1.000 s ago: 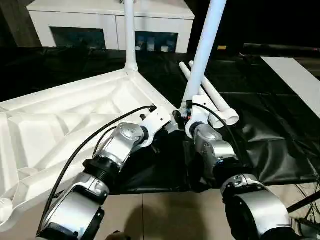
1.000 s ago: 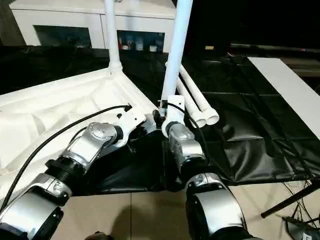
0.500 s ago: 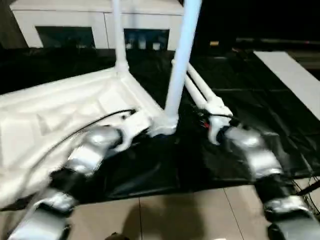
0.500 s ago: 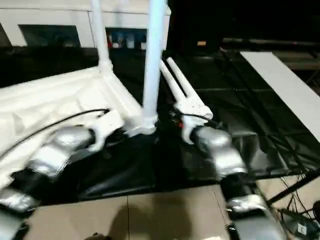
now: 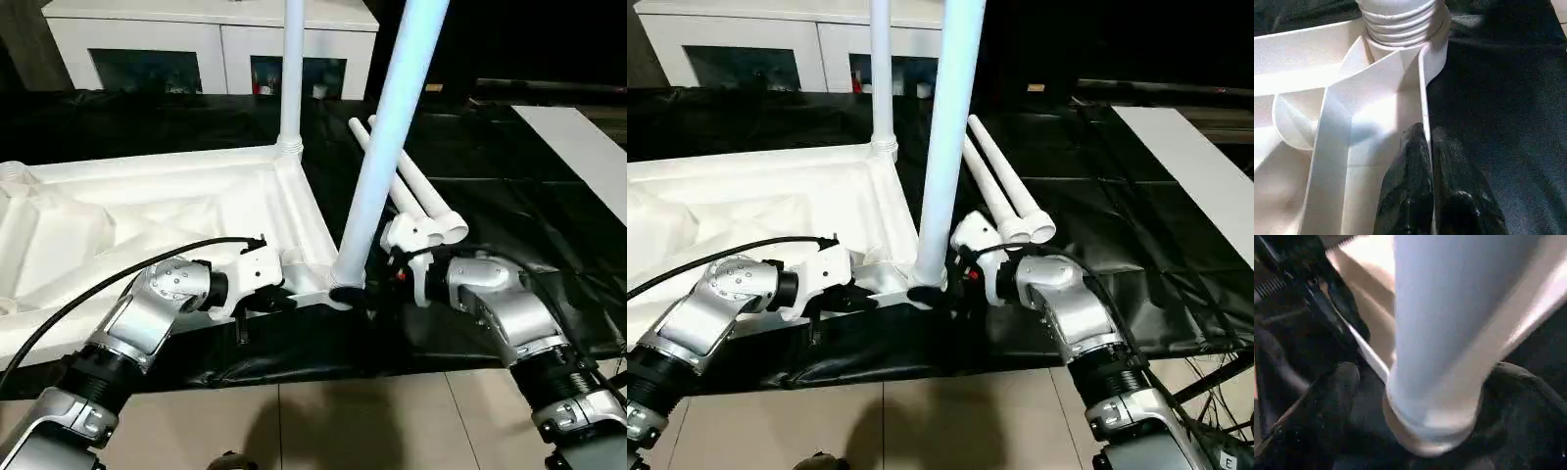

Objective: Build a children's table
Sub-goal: Rotate leg to tighten

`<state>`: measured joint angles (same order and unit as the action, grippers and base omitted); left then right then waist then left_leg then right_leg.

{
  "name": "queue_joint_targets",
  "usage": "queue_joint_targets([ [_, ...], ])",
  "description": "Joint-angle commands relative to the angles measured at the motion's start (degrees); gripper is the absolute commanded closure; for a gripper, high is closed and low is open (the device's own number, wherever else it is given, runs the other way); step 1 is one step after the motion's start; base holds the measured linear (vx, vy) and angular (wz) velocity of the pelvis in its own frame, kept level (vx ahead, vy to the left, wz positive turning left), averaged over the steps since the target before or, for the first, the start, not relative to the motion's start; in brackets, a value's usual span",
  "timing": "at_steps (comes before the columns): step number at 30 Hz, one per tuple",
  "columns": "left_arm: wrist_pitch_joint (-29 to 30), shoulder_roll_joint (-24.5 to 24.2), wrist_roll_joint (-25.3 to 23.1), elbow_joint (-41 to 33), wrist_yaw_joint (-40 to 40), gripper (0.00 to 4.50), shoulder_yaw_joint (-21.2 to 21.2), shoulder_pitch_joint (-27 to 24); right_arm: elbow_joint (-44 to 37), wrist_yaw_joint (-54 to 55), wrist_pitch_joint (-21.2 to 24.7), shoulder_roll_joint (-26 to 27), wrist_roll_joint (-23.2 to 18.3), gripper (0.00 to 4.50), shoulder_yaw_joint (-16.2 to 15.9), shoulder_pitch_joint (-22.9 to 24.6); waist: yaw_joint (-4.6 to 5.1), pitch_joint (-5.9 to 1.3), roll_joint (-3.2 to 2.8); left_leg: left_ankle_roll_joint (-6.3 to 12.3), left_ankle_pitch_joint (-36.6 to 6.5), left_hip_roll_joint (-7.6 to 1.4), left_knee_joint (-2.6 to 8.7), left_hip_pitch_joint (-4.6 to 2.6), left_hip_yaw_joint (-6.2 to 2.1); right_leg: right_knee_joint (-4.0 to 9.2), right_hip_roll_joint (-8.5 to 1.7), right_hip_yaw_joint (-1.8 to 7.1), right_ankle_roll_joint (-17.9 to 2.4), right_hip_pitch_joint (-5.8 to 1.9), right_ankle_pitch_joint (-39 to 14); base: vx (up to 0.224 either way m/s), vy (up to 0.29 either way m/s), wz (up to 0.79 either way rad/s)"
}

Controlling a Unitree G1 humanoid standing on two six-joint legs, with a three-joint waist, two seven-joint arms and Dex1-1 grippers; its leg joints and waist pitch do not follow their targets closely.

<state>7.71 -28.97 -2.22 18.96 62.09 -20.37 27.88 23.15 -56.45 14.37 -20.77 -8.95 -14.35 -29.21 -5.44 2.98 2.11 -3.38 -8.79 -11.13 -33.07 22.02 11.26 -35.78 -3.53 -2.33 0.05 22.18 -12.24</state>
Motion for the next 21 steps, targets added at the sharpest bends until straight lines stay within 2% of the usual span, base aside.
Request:
queue_joint_targets([
  [1, -1.4, 0.3, 0.1, -0.2, 1.2, 4.50, -0.8, 0.1, 2.3, 1.3, 0.1, 0.7, 0.4, 0.05, 0.4, -2.1, 0.18, -3.58, -0.40, -0.21, -13.0, -2.45, 3.58, -1.57, -1.09, 4.03, -4.37, 2.52, -12.6, -1.81, -5.2, 0.000, 0.000, 0.00],
  [3, -0.9, 0.2, 0.1, -0.6, 1.4, 4.50, -0.7, 0.0, 4.0, 1.9, 0.0, 1.5, 0.3, 0.33, 0.8, -3.2, 0.27, -3.63, -0.55, -0.29, -13.0, -2.46, 3.58, -1.66, -1.12, 3.98, -4.33, 2.48, -12.9, -1.75, -5.0, 0.000, 0.000, 0.00],
  [4, -0.9, 0.2, 0.1, -0.6, 1.4, 4.50, -0.7, 0.0, 4.2, 2.0, 0.0, 1.5, 0.3, 0.41, 0.8, -3.3, 0.38, -3.68, -0.36, -0.27, -12.8, -2.43, 3.53, -1.59, -1.10, 3.87, -4.32, 2.47, -13.1, -1.82, -4.7, 0.000, 0.000, 0.00],
  [6, -0.8, 0.3, 0.1, -0.5, 1.3, 4.50, -0.7, 0.0, 5.3, 2.0, -0.3, 1.8, 0.5, 0.53, 0.7, -3.9, 0.27, -3.70, -0.47, -0.16, -12.4, -2.49, 3.49, -1.71, -1.06, 3.79, -4.27, 2.47, -13.1, -1.78, -4.0, 0.000, 0.000, 0.00],
  [10, -0.8, 0.3, 0.1, -0.3, 1.1, 4.50, -0.6, -0.1, 6.5, 1.5, -0.4, 2.5, 0.3, 0.89, 1.3, -4.2, 0.17, -3.70, -0.31, 0.27, -11.7, -2.41, 3.41, -1.58, -1.00, 3.70, -4.29, 2.45, -13.2, -1.93, -2.9, 0.000, 0.000, 0.00],
  [13, -0.8, 0.2, 0.0, -0.2, 1.3, 4.50, -0.7, -0.1, 7.5, 1.1, -0.9, 2.4, 0.9, 1.10, 0.9, -4.4, 0.18, -3.71, -0.37, 0.04, -12.3, -2.48, 3.42, -1.66, -1.03, 3.80, -4.38, 2.45, -13.1, -1.87, -4.2, 0.000, 0.000, 0.00],
  [21, -0.9, -0.5, -0.4, -0.1, 1.5, 4.50, -0.7, -0.6, 9.4, 0.5, -2.0, 2.2, 2.1, 1.78, 0.0, -4.1, 0.22, -3.73, -0.31, 0.23, -11.9, -2.45, 3.38, -1.61, -1.03, 3.66, -4.29, 2.40, -13.2, -1.92, -3.6, 0.000, 0.000, 0.00],
])
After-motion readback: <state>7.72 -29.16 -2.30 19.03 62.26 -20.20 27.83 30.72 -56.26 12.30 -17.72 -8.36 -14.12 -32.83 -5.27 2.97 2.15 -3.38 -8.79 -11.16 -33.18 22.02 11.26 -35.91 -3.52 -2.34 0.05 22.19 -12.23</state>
